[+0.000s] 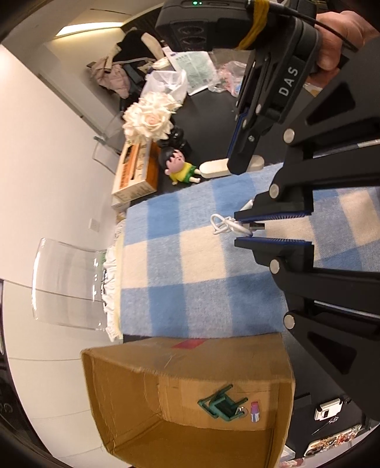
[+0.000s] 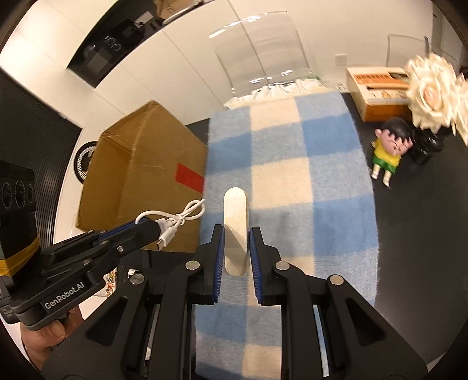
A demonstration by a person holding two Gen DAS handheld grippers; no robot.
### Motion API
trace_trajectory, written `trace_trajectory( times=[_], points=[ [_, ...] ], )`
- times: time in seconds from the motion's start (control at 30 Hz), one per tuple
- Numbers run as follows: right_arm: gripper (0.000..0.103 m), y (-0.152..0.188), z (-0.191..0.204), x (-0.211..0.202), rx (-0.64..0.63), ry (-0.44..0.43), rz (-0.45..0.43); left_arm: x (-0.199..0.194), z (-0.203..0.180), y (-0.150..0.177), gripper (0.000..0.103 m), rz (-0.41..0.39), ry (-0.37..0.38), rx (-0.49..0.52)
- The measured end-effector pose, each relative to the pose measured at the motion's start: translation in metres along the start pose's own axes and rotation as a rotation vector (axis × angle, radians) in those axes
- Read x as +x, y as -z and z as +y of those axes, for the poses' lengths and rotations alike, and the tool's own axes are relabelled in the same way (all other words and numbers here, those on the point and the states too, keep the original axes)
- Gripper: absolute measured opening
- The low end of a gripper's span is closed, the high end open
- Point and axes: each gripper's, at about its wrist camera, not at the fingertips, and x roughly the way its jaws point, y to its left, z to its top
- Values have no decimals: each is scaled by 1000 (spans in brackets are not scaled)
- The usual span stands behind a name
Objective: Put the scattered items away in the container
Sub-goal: 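Lift the USB stick and cable and carry them over the cardboard box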
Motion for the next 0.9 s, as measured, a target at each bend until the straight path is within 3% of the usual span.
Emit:
trace_trajectory(
  times=[0.33, 0.9],
  points=[
    [18, -15, 67, 14, -106, -12, 21, -34, 42, -3, 11, -71, -1, -81],
    [18, -34, 183, 80, -261, -73, 80, -77, 160, 3, 11, -137, -56, -246]
  ],
)
